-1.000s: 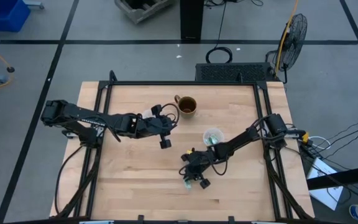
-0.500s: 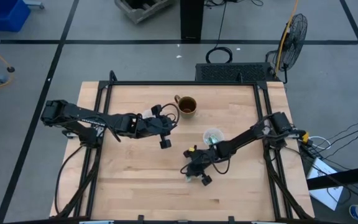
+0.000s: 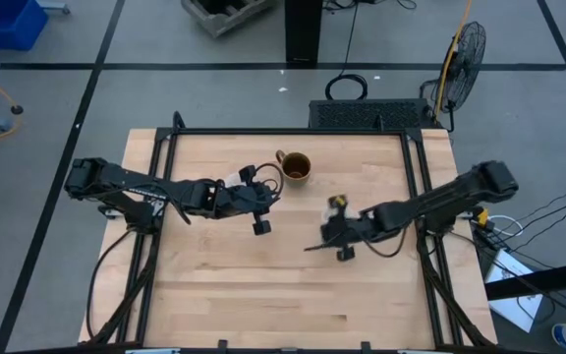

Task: Pick and place Stevia / Truvia into bins
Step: Put the white stevia packet into the right round transparent container

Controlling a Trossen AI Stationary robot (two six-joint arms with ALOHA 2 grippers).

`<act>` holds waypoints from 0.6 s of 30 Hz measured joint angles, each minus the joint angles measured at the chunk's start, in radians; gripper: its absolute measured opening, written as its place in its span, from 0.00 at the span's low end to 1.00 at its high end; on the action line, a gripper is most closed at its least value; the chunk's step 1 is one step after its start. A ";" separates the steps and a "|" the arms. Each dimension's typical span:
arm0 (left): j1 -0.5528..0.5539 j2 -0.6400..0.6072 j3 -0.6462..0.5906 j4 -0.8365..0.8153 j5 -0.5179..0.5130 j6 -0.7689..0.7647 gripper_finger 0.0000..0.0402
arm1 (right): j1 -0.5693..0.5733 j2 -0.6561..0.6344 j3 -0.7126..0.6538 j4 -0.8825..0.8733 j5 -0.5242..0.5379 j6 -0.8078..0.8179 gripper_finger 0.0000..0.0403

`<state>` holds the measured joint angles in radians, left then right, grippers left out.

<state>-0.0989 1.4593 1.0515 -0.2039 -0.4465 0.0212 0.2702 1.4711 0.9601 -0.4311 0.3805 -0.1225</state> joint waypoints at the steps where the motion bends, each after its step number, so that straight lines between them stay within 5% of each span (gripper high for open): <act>1: 0.000 0.000 0.000 0.000 0.000 0.000 0.17 | -0.005 -0.024 -0.015 -0.036 0.051 0.035 0.00; 4: 0.000 0.000 0.000 0.001 0.000 0.000 0.17 | -0.022 -0.102 -0.102 -0.070 0.148 0.113 0.00; 12: 0.000 0.000 0.000 0.023 0.000 0.000 0.17 | -0.085 -0.267 -0.432 0.319 0.148 0.076 0.00; 18: 0.000 0.000 0.000 0.044 0.000 0.000 0.17 | -0.093 -0.287 -0.505 0.465 0.142 0.007 0.01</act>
<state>-0.0986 1.4593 1.0515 -0.1595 -0.4465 0.0208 0.1768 1.1844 0.4549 0.0342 0.5228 -0.1154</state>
